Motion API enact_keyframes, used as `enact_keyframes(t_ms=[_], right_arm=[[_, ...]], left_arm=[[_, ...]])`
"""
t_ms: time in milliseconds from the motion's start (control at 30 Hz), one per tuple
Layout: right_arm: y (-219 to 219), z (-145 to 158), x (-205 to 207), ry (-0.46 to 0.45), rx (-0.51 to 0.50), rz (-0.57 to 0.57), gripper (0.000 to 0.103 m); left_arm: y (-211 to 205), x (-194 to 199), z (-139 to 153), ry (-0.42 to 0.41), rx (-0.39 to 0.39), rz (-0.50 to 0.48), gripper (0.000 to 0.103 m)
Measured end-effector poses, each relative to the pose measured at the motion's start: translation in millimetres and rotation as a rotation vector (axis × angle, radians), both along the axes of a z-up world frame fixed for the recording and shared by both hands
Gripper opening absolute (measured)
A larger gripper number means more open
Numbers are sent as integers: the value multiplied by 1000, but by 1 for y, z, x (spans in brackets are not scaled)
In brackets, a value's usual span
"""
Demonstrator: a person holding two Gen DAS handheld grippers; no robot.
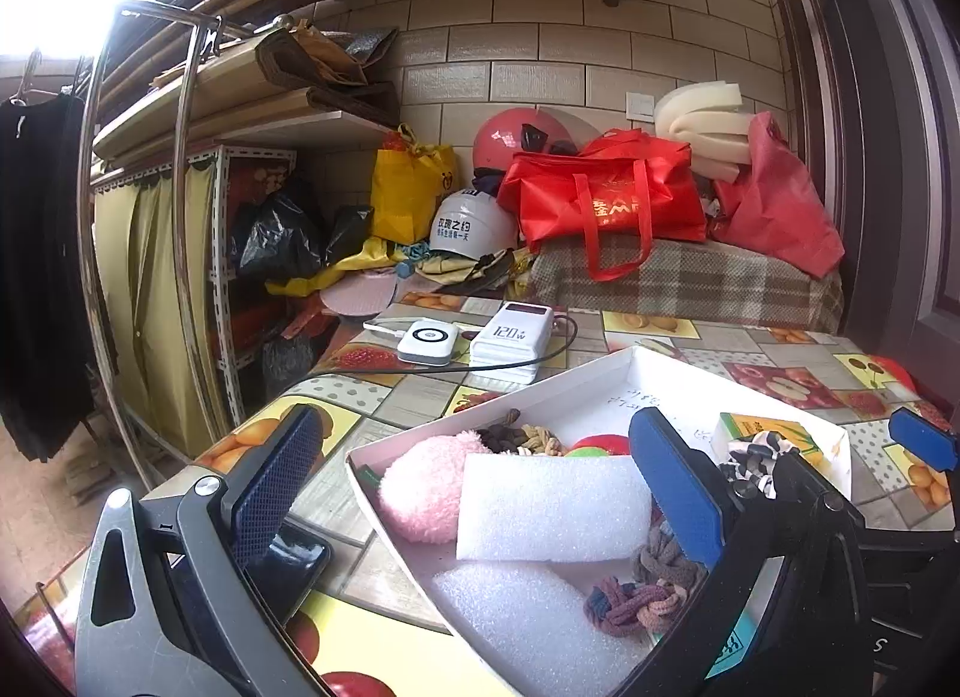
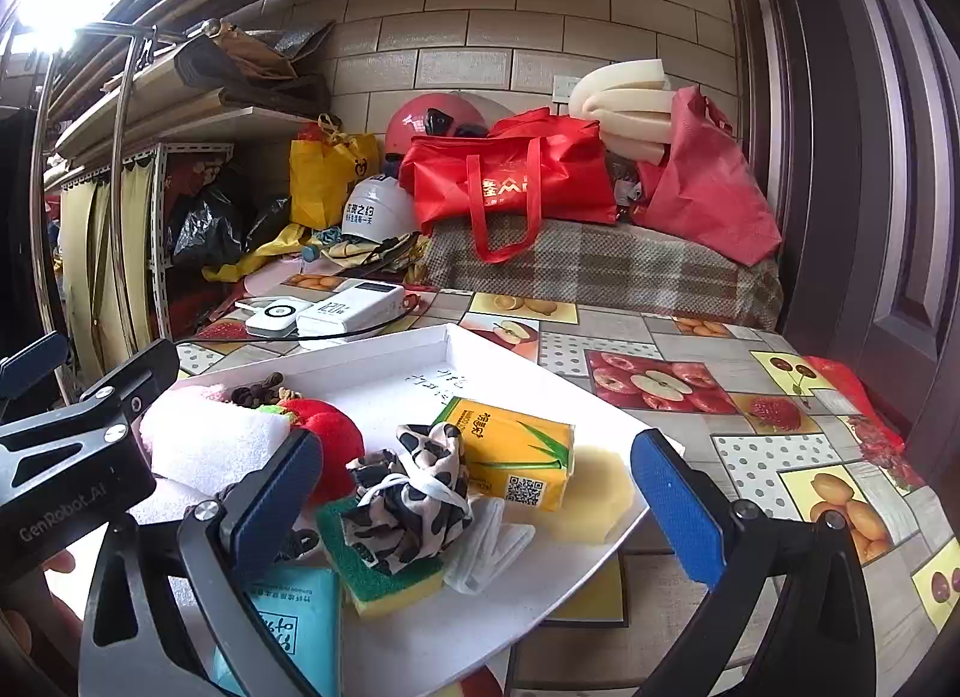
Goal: Organize soft objects
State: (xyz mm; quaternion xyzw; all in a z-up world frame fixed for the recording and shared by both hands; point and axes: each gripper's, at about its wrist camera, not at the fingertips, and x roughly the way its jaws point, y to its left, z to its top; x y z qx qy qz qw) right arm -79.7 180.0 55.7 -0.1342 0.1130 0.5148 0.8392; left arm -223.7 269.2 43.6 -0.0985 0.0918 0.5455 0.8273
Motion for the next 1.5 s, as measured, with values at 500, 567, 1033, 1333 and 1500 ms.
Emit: enact_keyframes(t_ms=[500, 567, 1033, 1333, 1500], right_arm=[[-60, -5, 12, 24, -51, 65, 103], [-74, -4, 20, 48, -41, 68, 103], [-150, -8, 33, 98, -104, 86, 103], [-189, -4, 45, 186, -63, 18, 103], [-218, 6, 28, 93, 49, -13, 103]], left_arm=[[-61, 7, -2, 48, -23, -125, 103], [-67, 9, -2, 65, -20, -127, 103], [-116, 22, -8, 172, -50, -154, 103], [-135, 19, -10, 152, -154, -159, 103], [-150, 12, -5, 141, -99, -123, 103]])
